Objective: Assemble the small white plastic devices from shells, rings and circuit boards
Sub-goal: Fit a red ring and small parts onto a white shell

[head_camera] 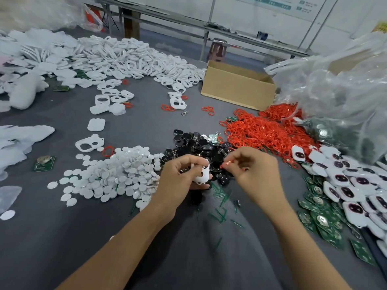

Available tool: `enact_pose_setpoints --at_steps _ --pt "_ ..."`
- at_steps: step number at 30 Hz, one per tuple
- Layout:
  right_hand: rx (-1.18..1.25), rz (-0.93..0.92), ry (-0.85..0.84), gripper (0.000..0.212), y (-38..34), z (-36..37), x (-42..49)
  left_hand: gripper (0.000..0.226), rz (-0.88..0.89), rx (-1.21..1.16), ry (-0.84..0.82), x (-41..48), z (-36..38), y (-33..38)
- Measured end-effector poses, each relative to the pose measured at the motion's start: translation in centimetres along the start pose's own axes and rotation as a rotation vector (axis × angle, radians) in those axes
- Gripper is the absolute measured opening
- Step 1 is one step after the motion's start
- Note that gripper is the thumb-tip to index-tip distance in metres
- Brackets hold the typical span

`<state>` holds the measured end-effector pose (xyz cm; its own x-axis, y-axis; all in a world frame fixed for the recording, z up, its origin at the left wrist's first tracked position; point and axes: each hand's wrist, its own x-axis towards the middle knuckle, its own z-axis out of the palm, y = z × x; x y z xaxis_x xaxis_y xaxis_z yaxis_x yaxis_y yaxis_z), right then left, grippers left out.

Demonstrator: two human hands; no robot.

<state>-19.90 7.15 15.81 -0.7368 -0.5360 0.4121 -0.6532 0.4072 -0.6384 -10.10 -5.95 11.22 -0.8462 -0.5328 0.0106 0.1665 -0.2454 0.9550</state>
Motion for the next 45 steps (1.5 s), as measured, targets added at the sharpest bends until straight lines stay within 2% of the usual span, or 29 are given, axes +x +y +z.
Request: enact_pose_setpoints --at_steps 3,6,10,17,20,24,31,35,39,41,45 --pt "0.127 -0.098 0.121 0.031 -0.9 2.7 -0.8 0.022 0.003 -0.033 0.011 0.0 0.3 0.1" --pt "0.100 -0.212 0.172 0.025 -0.6 4.0 -1.6 0.023 0.018 -0.047 0.033 0.1 0.1 0.2" --pt "0.125 -0.235 0.134 0.023 -0.4 4.2 -2.0 0.011 0.064 0.018 0.053 0.2 -0.2 0.0" --pt "0.038 -0.312 0.164 0.013 -0.3 4.2 -2.2 0.024 0.046 -0.017 0.043 0.2 -0.3 0.1" --pt "0.094 -0.256 0.144 0.013 -0.2 4.1 -2.3 0.012 0.058 -0.006 0.054 0.3 -0.4 -0.1" --pt "0.167 -0.162 0.103 0.013 -0.1 3.9 -2.5 0.008 0.063 0.022 0.046 0.3 -0.5 -0.1" --pt "0.171 -0.177 0.198 0.016 -0.3 3.7 -2.4 0.006 0.081 0.022 -0.001 0.1 -0.2 -0.1" --pt "0.137 -0.211 0.247 0.019 -0.3 3.7 -2.4 0.021 0.101 0.024 -0.041 -0.2 -0.1 0.1" --pt "0.185 -0.156 0.286 0.017 -0.2 3.5 -2.4 0.011 0.134 0.042 -0.060 -0.3 0.0 0.2" --pt "0.234 -0.113 0.256 0.016 -0.3 3.5 -2.4 0.006 0.167 0.069 -0.052 -0.3 0.1 0.1" --pt "0.388 0.001 0.160 0.015 -0.4 3.4 -2.6 0.017 0.222 0.133 -0.003 -0.1 0.0 -0.1"
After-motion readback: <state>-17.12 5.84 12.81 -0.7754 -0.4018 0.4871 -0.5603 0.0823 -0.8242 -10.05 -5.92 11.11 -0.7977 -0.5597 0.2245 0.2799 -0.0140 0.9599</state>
